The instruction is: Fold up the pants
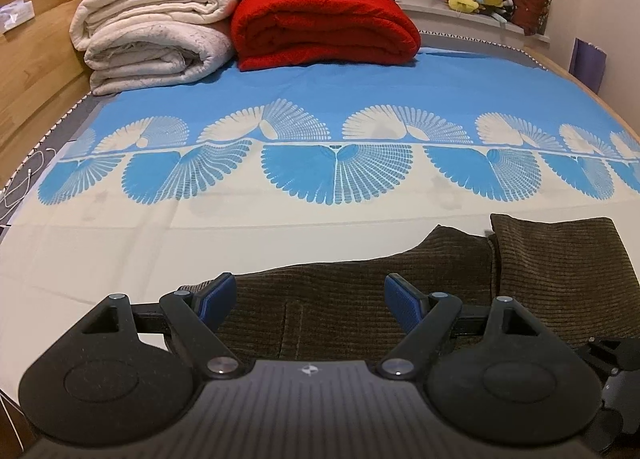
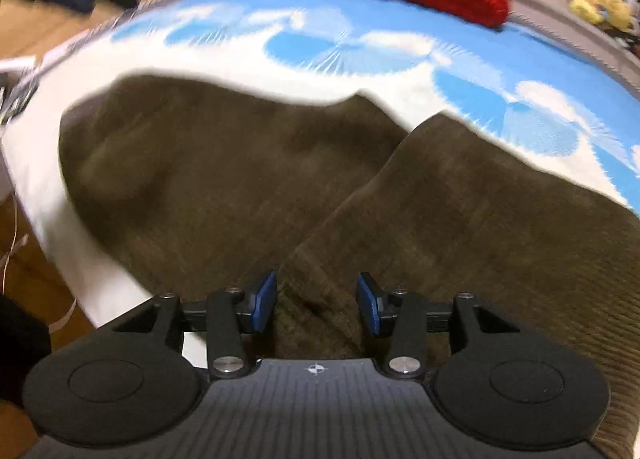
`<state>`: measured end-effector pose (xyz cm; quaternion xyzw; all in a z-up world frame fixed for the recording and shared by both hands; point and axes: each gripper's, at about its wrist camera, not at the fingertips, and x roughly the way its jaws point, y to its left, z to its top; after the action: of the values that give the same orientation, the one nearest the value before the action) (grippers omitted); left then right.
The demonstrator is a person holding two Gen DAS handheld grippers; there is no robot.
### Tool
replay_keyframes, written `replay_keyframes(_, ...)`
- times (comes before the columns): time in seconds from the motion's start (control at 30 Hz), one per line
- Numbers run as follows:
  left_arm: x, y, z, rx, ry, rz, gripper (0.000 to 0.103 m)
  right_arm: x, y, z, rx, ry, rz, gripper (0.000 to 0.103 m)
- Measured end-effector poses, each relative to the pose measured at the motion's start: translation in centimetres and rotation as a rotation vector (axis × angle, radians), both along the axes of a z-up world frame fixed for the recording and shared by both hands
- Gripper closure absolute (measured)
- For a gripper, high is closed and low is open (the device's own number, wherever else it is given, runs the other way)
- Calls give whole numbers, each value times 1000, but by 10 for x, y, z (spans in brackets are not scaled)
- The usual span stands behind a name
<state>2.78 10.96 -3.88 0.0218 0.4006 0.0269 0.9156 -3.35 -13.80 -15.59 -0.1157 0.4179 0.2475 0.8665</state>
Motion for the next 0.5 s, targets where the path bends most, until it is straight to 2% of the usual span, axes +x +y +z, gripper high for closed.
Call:
replay_keyframes(0.07,0,-2,1,1,-1,-3,18,-3,6,-1,-9,-25,9,61)
replay_keyframes(0.1,0,-3,0,3,-1,-6,18,-1,4,2,1,-26,-6,67)
replay_keyframes(0.13,0,-4,-1,7,-1,-10,18,0,0,6,33,-17,-21,85)
replay_keyframes(0.17,0,-5,-1,12,0,-14,18,7,-4,6,77,-2,-22,88)
replay_keyframes(0.27,0,-6,-3,20,5,-10,18,4,-14,22,125,-39,20,89)
replay_keyframes(0.33,1,-5,-4,17,8,-4,18,1,-19,27,141,-14,64,89)
replay_keyframes(0.4,1,-6,-3,17,6,-5,18,-3,-17,21,92,32,118,87)
replay_keyframes(0.5,1,-10,-3,22,5,-18,18,-9,-12,14,46,18,134,79)
